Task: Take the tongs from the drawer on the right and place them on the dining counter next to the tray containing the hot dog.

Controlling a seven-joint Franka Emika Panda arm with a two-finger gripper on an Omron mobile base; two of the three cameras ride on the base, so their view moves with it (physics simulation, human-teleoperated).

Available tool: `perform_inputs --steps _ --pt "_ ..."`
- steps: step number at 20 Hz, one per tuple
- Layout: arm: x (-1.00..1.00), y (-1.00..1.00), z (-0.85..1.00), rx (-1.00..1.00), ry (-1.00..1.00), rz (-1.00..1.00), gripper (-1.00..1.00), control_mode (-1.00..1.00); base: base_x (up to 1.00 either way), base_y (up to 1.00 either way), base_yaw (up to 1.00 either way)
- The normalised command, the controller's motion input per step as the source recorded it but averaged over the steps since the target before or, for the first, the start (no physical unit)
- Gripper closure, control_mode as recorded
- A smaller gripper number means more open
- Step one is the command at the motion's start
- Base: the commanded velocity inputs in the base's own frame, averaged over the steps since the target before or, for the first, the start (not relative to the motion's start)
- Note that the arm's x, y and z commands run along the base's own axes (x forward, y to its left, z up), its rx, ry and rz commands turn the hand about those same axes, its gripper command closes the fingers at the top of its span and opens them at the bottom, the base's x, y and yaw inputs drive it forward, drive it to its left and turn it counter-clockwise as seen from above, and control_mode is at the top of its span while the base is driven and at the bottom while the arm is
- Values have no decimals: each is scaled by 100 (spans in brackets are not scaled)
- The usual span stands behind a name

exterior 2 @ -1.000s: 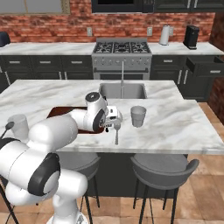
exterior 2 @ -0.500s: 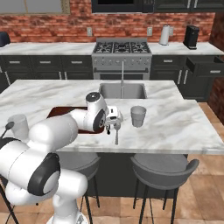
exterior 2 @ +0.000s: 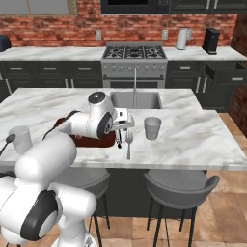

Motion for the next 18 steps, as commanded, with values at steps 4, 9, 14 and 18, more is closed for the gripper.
perform_inputs --steps 4,9,14,18 --pt "-2 0 80 4 0 -5 -100 -100 0 0 0" --pt "0 2 68 5 0 -5 -100 -100 0 0 0" --pt "-22 23 43 4 0 -4 -100 -100 0 0 0" --pt "-49 26 25 2 0 -4 -100 -100 0 0 0"
